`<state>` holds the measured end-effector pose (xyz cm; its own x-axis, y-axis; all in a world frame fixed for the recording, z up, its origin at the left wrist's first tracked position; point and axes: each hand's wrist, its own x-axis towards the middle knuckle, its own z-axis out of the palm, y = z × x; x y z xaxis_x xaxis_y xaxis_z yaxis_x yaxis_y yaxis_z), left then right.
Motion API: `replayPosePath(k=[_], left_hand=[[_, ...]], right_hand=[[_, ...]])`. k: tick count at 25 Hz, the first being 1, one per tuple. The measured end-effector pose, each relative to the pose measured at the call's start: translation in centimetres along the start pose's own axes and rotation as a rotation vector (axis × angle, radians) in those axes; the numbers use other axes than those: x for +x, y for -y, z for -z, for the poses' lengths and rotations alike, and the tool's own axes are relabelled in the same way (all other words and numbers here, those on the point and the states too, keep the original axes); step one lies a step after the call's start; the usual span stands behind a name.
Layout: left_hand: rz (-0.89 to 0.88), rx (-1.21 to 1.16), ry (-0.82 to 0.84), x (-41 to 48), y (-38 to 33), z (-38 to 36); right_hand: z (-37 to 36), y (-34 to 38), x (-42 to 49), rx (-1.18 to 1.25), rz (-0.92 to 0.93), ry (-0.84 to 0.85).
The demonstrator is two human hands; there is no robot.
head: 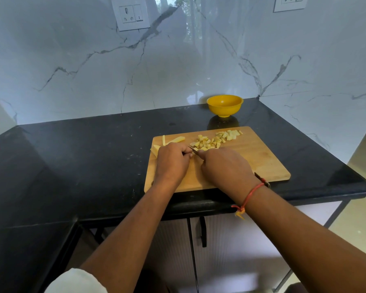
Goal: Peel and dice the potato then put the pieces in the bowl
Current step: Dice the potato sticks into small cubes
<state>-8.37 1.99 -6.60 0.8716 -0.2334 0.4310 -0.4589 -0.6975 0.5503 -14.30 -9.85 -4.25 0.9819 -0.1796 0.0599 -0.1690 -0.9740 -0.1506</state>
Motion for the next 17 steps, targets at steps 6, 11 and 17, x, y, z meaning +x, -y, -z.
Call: replayPosePath(k=[6, 11, 17], left_hand=[[0.012, -0.018, -0.024, -0.1, 0.0, -0.1], [-0.013, -0.038, -0.030, -0.1, 0.3, -0.3], [0.021, -0.069, -0.021, 0.2, 0.4, -0.3]], right_hand=[[0.8, -0.8, -0.6, -0.030, 0.024, 0.082], [1.0, -1.7, -2.2, -0.059, 0.058, 0.057], [1.1, -3.3, -3.7, -0.022, 0.097, -0.063]])
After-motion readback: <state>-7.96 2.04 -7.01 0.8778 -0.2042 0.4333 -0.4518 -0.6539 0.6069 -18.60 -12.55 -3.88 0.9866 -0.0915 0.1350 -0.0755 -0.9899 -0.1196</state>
